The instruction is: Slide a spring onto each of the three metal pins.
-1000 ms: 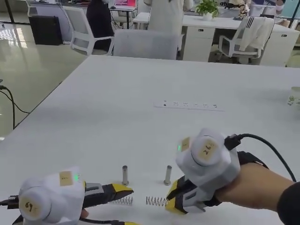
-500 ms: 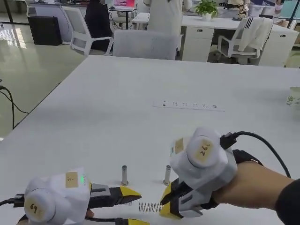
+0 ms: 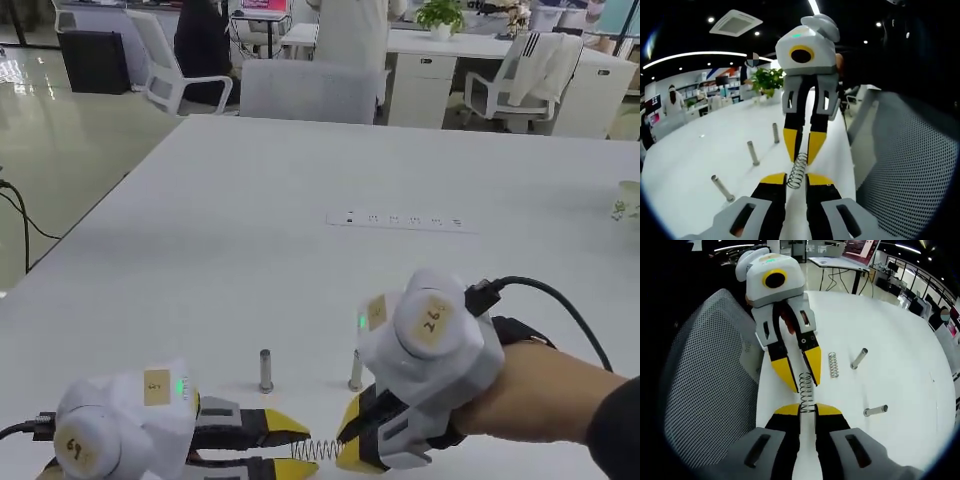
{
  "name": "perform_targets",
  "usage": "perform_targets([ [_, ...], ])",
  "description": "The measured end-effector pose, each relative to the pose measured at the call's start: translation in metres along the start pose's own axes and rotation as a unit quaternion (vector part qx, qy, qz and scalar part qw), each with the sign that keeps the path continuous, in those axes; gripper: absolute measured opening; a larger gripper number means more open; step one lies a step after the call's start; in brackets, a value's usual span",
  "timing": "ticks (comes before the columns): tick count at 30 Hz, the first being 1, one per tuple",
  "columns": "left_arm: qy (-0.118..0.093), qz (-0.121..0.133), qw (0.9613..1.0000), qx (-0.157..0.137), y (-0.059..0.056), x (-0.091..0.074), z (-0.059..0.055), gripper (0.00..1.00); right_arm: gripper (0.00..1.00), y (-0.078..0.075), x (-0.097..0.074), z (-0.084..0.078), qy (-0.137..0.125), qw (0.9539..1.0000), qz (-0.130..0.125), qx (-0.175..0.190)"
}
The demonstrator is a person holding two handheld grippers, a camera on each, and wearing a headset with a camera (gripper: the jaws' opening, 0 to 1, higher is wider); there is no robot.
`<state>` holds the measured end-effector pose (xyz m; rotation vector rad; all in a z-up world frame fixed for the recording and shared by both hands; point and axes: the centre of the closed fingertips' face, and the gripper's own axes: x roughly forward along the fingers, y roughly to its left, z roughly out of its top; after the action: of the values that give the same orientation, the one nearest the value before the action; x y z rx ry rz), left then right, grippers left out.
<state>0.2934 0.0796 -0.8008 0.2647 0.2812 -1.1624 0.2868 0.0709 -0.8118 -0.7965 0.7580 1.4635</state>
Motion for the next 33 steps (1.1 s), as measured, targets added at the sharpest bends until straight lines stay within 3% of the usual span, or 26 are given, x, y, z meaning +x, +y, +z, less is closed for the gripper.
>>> perform_targets([
  [16,0.005,0.002,1.0,0.004,0.001,0.0,-0.003,0.05,0.07,0.002,-0.011,0.014,-0.025,0.9997,0.001,0.007],
  [33,0.003,-0.004,1.0,0.008,-0.004,0.001,-0.001,0.03,0.08,0.007,-0.019,0.048,-0.076,0.9971,0.001,-0.004],
])
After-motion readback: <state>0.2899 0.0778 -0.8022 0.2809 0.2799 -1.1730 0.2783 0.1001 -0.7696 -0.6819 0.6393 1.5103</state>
